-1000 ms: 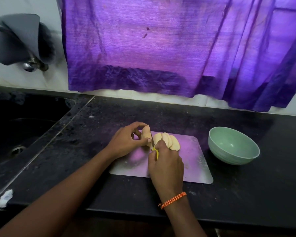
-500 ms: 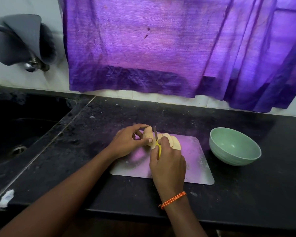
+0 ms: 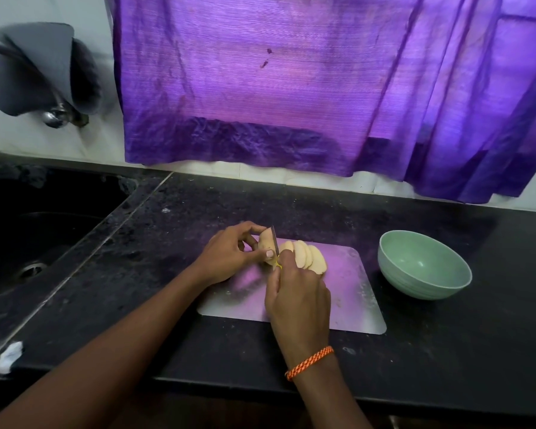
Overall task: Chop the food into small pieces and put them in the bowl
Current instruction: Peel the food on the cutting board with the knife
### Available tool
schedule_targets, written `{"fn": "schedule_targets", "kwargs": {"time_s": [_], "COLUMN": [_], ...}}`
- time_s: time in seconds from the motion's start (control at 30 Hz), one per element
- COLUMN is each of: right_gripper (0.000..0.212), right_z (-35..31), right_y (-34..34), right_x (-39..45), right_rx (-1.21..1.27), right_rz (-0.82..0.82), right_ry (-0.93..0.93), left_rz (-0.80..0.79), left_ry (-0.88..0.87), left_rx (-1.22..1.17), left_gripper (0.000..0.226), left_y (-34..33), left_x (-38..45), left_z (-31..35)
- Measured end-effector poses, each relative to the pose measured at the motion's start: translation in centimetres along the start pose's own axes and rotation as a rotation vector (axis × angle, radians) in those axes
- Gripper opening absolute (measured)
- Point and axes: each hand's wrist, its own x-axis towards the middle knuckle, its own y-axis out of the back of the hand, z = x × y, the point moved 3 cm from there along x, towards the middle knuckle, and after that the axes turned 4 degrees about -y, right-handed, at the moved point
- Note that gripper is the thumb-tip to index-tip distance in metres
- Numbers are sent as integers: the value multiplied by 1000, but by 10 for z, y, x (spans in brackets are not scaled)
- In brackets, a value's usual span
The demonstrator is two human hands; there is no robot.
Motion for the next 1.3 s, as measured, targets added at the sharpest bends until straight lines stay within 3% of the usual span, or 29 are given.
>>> {"fn": "schedule_targets", "kwargs": {"time_s": [0.37,0.7,1.0,1.3], "right_gripper": [17,33,19,34], "right_z": [-1,-7,1,2], "right_y": [-4,-8,-11,-6], "right_x": [9,14,12,5], "right_rx": [41,-107,60,59], "right_rz": [-31,21,-108,-226], "right_ry": [2,75,9,-36], "left_rz": [-4,-27,-28,-11], "left_ry": [-7,-16,-6,17], "left_rx": [-33,-55,-59,36], "left_gripper": [52,48,49,56], "left_y": [1,1,-1,-2], "left_x": [-1,0,3,-2], "left_z": [4,3,-3,3]}}
